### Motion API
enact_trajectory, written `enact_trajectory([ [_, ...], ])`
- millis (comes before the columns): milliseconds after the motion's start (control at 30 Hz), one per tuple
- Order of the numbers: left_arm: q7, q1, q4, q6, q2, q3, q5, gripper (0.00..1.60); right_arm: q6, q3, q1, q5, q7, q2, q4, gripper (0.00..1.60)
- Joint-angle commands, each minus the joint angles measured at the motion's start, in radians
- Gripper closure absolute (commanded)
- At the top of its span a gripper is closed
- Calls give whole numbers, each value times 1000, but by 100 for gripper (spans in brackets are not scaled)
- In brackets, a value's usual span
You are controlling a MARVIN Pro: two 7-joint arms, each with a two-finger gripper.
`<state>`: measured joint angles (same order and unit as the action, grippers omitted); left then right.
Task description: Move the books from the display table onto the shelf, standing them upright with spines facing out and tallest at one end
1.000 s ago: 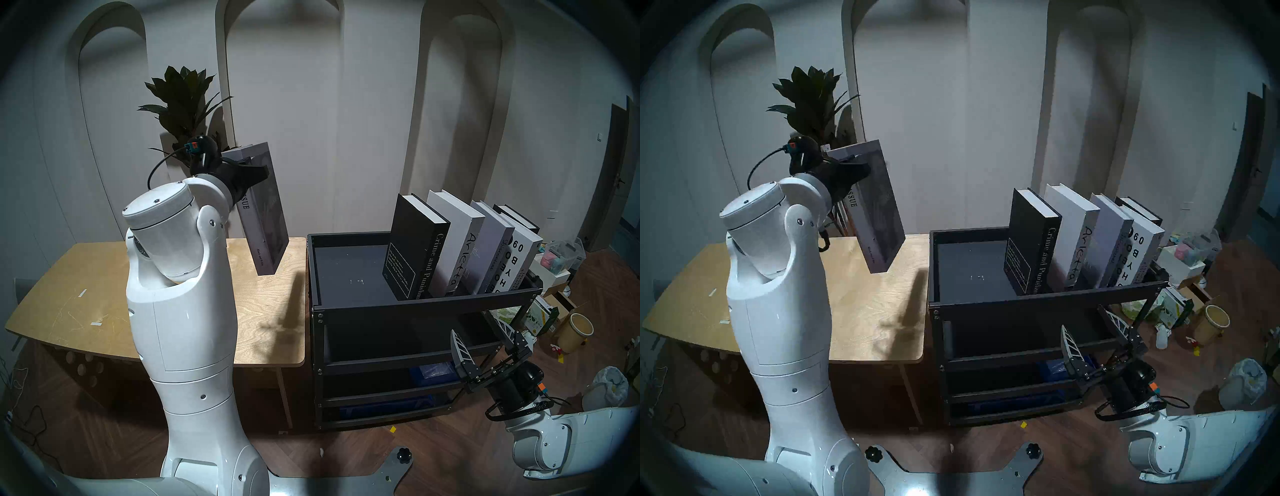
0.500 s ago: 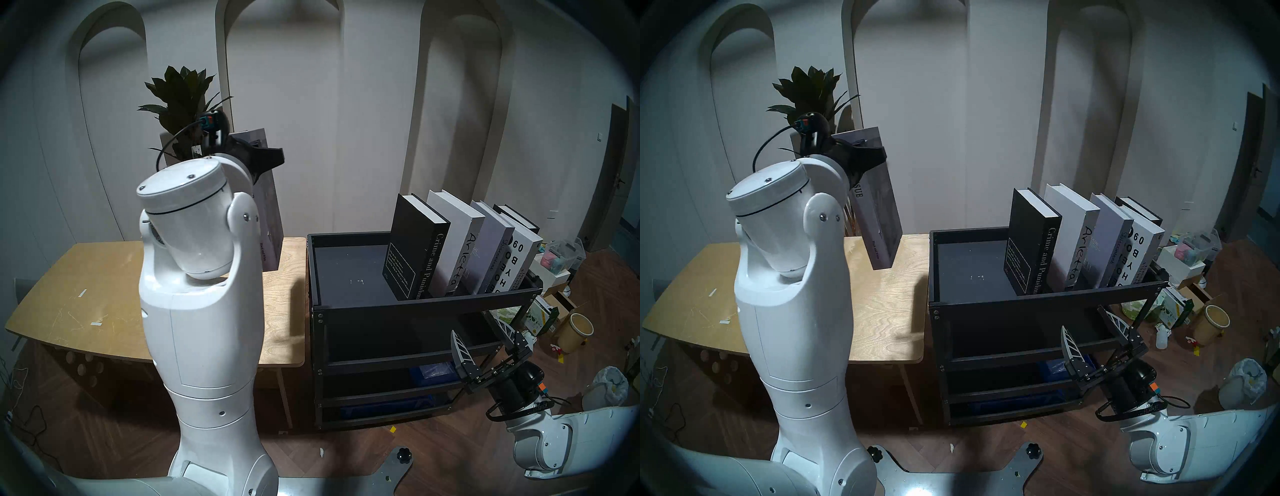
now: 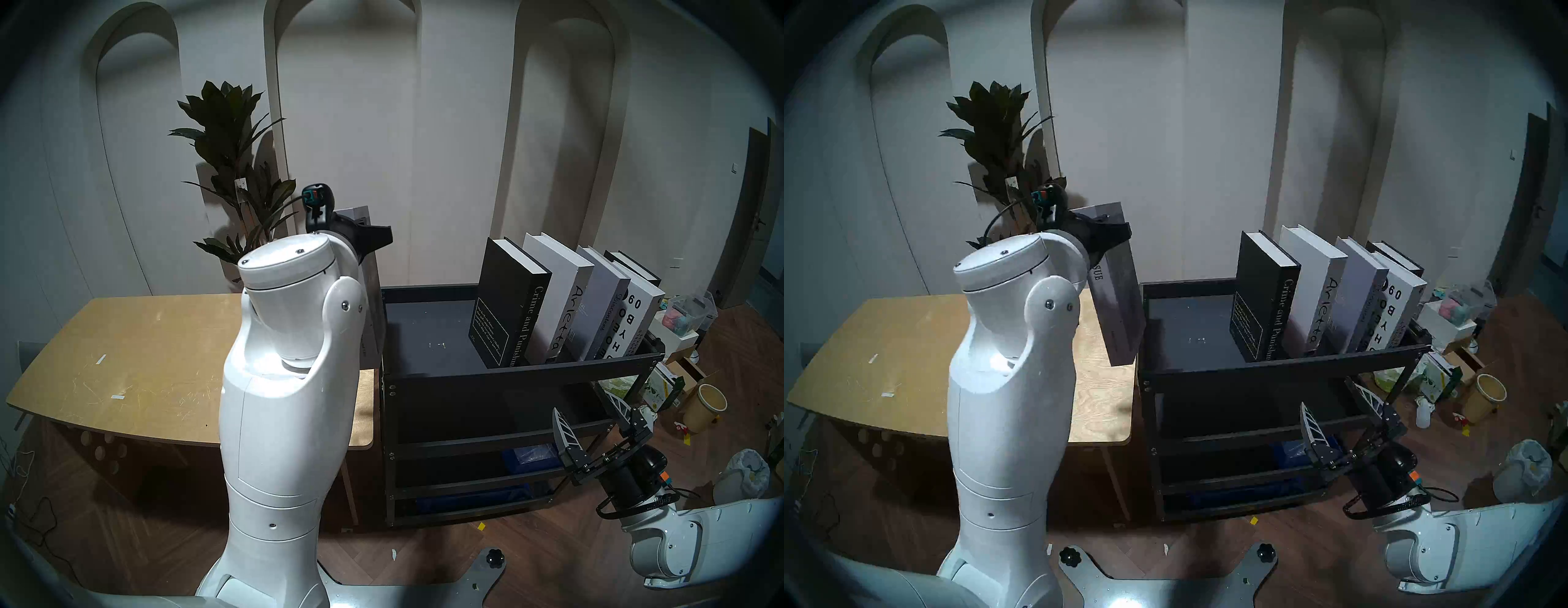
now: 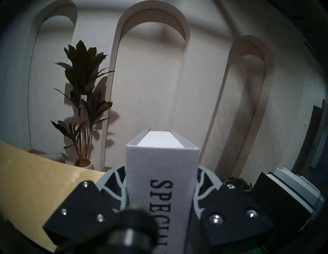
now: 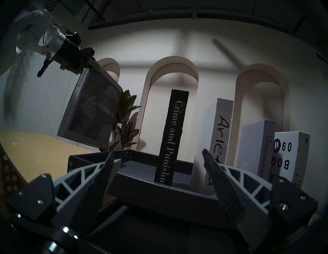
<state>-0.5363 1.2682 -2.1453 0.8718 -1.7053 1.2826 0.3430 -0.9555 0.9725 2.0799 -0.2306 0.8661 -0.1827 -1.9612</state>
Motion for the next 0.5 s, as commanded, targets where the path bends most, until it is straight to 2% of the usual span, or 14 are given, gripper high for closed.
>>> enact_trajectory([
  [0, -89, -72, 10, -106, -30, -38, 102, 160, -4, 15, 4, 0, 15, 2, -11, 0],
  [100, -138, -95, 26, -145, -44, -64, 135, 160, -4, 18, 8, 0, 15, 2, -11, 0],
  [133, -173, -108, 50, -172, -52, -80, 152, 160, -4, 21, 10, 0, 16, 2, -12, 0],
  [167, -173, -108, 50, -172, -52, -80, 152, 160, -4, 21, 10, 0, 16, 2, -12, 0],
  [333, -261, -132, 125, -260, -66, -116, 188, 160, -4, 31, 21, 2, 18, 2, -14, 0],
  [467, -284, -137, 174, -324, -72, -133, 190, 160, -4, 39, 28, 3, 20, 1, -15, 0],
])
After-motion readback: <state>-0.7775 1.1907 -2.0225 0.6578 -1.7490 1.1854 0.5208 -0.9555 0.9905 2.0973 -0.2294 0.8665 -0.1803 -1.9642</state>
